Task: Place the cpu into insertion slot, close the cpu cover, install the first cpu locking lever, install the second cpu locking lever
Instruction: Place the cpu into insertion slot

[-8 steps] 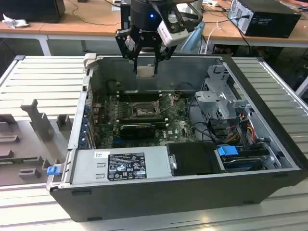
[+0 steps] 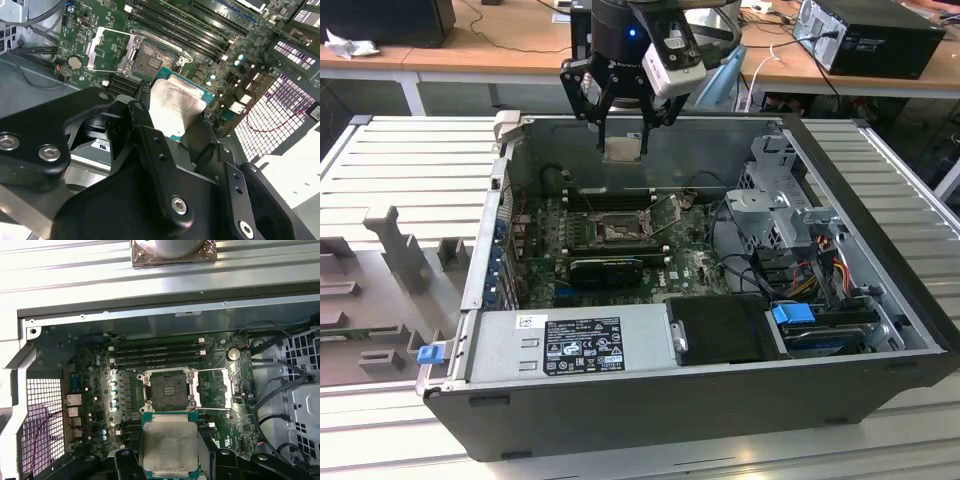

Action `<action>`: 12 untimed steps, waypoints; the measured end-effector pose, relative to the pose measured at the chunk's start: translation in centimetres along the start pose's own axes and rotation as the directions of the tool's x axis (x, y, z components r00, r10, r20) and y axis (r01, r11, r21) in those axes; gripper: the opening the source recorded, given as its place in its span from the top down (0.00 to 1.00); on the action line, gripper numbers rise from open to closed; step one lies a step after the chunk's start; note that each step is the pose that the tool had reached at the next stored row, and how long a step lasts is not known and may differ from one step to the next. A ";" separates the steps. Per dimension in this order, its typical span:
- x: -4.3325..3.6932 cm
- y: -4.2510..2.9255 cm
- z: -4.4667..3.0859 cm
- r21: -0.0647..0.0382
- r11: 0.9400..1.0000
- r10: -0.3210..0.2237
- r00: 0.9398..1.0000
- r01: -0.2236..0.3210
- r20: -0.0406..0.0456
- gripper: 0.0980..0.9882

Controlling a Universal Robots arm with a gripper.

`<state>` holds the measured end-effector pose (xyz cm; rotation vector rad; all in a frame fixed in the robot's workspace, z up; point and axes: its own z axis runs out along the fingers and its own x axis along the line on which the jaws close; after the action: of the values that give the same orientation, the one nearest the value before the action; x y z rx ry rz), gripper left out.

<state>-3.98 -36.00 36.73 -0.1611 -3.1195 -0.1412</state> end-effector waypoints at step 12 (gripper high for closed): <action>-0.01 -0.02 0.25 0.000 0.997 0.077 0.997 -0.077 0.004 0.52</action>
<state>-3.97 -36.00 36.48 -0.2813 -3.1118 -0.1396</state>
